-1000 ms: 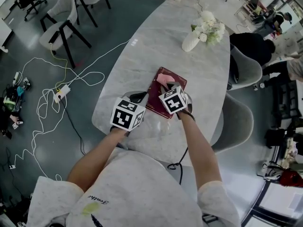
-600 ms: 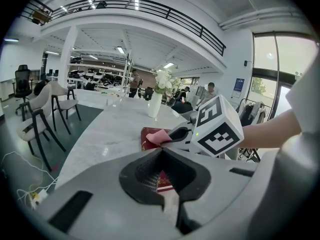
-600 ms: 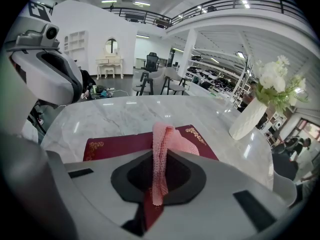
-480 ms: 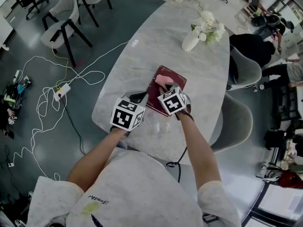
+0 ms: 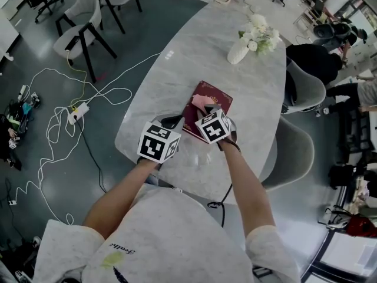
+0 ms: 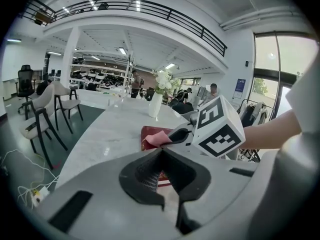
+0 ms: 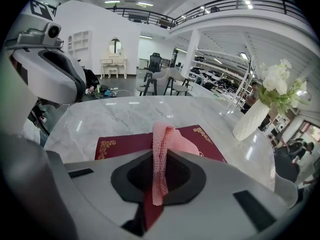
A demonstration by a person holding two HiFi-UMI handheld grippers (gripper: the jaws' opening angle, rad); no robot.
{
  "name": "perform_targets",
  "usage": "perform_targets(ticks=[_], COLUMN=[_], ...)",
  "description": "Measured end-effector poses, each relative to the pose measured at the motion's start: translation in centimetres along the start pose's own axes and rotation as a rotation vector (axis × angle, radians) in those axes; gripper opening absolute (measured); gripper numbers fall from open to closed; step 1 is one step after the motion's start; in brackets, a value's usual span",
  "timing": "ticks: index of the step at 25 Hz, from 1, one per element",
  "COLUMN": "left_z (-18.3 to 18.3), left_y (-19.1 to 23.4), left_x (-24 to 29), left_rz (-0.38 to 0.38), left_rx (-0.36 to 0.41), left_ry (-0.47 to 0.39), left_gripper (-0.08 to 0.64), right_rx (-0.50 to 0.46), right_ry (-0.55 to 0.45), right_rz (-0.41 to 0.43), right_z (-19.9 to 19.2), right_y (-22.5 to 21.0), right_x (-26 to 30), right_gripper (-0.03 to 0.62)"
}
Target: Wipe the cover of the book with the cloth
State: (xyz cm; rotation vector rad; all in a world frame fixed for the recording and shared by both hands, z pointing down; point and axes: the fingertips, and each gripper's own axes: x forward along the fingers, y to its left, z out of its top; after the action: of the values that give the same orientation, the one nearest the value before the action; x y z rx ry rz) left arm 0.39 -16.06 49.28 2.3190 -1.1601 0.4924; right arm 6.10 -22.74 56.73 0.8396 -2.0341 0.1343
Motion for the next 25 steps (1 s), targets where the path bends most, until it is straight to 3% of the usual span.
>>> perform_targets(ticks=[25], left_z=[-0.9], left_y=[-0.9], left_x=[-1.4], left_rz=[0.027], left_rx=[-0.015], left_ry=[-0.013], left_gripper=[0.006], right_rx=[-0.043], right_ry=[-0.011], right_rz=[0.043], right_z=[-0.2], right_y=[2.6], right_x=[-0.9], right_gripper=[0.018])
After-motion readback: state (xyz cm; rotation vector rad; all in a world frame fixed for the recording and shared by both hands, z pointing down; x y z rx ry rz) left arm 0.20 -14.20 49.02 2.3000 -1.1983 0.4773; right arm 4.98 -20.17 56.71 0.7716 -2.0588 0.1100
